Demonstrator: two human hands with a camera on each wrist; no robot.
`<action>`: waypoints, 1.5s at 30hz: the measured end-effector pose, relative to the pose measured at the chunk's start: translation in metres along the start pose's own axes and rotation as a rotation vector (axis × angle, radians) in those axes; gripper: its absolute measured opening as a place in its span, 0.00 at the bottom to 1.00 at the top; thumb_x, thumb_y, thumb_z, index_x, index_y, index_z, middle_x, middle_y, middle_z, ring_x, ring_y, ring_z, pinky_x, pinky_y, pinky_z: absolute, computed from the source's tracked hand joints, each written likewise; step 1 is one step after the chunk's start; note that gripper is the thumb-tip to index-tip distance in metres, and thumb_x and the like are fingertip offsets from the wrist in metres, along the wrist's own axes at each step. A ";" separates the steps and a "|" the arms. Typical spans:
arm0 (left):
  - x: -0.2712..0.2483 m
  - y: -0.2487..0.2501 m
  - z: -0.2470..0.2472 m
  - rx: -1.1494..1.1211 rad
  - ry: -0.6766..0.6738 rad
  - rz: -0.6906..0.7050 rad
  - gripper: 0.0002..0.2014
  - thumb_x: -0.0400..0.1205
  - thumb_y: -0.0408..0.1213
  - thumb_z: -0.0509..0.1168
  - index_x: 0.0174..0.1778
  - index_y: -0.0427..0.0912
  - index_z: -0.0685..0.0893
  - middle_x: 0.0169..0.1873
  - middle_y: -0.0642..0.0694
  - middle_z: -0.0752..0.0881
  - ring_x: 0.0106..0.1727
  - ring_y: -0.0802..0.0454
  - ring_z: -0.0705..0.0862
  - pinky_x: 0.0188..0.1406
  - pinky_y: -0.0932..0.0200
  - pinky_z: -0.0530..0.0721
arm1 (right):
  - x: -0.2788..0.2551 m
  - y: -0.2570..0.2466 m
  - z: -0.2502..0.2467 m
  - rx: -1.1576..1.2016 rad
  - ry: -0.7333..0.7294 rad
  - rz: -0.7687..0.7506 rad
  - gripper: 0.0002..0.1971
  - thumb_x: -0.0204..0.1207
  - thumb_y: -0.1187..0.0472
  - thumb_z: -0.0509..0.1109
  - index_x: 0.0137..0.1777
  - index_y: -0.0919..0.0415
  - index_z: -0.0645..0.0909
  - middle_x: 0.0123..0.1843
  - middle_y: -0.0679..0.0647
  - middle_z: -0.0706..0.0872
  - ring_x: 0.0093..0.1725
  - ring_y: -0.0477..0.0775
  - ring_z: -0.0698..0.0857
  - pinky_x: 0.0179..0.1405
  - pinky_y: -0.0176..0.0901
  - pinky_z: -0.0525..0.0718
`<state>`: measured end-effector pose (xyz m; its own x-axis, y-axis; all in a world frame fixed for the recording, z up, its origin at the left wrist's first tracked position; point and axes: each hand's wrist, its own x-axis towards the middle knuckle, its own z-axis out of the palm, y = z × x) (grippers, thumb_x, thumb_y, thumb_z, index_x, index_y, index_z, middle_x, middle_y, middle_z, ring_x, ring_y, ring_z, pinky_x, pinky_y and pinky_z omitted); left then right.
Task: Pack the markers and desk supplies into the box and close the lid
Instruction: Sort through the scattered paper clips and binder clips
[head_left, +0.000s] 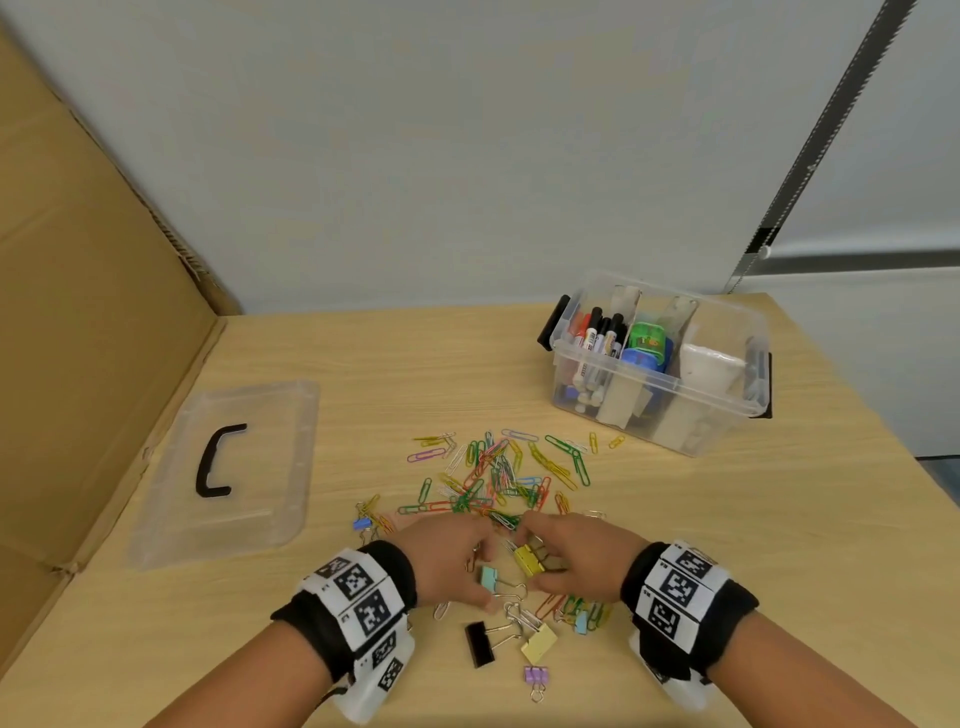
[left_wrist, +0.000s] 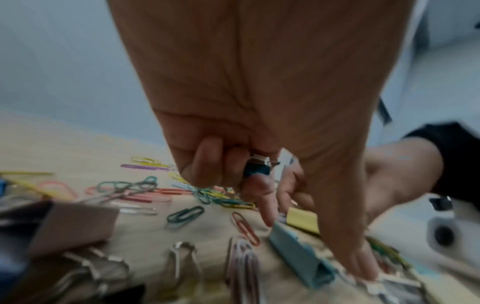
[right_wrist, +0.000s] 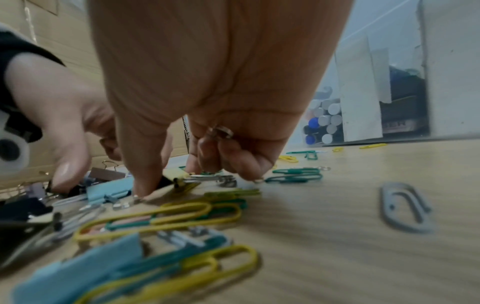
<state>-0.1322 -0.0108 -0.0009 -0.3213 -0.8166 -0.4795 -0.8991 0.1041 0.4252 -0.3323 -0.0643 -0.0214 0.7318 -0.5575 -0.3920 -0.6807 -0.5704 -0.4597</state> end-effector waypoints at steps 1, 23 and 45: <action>0.001 0.001 0.002 0.036 -0.016 -0.005 0.24 0.70 0.52 0.74 0.58 0.48 0.76 0.47 0.54 0.78 0.46 0.54 0.76 0.40 0.59 0.73 | 0.000 0.001 0.000 0.011 0.022 -0.001 0.22 0.76 0.46 0.68 0.67 0.48 0.70 0.42 0.42 0.76 0.47 0.50 0.81 0.46 0.44 0.79; 0.001 -0.027 -0.019 -0.303 0.308 -0.053 0.13 0.75 0.46 0.72 0.52 0.52 0.78 0.32 0.55 0.77 0.29 0.60 0.71 0.29 0.67 0.69 | -0.018 0.016 -0.068 1.735 0.248 0.044 0.21 0.81 0.45 0.53 0.49 0.64 0.77 0.35 0.56 0.77 0.24 0.48 0.66 0.16 0.37 0.59; 0.038 0.024 -0.030 -0.394 0.443 -0.054 0.11 0.76 0.46 0.72 0.49 0.58 0.76 0.32 0.55 0.75 0.29 0.61 0.71 0.27 0.70 0.70 | -0.023 0.141 -0.228 1.070 0.768 0.581 0.26 0.73 0.63 0.64 0.72 0.68 0.71 0.70 0.68 0.72 0.69 0.67 0.74 0.68 0.60 0.78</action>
<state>-0.1576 -0.0561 0.0142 -0.0468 -0.9829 -0.1782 -0.7055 -0.0938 0.7025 -0.4524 -0.2692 0.1041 -0.0688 -0.9273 -0.3679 -0.2682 0.3724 -0.8885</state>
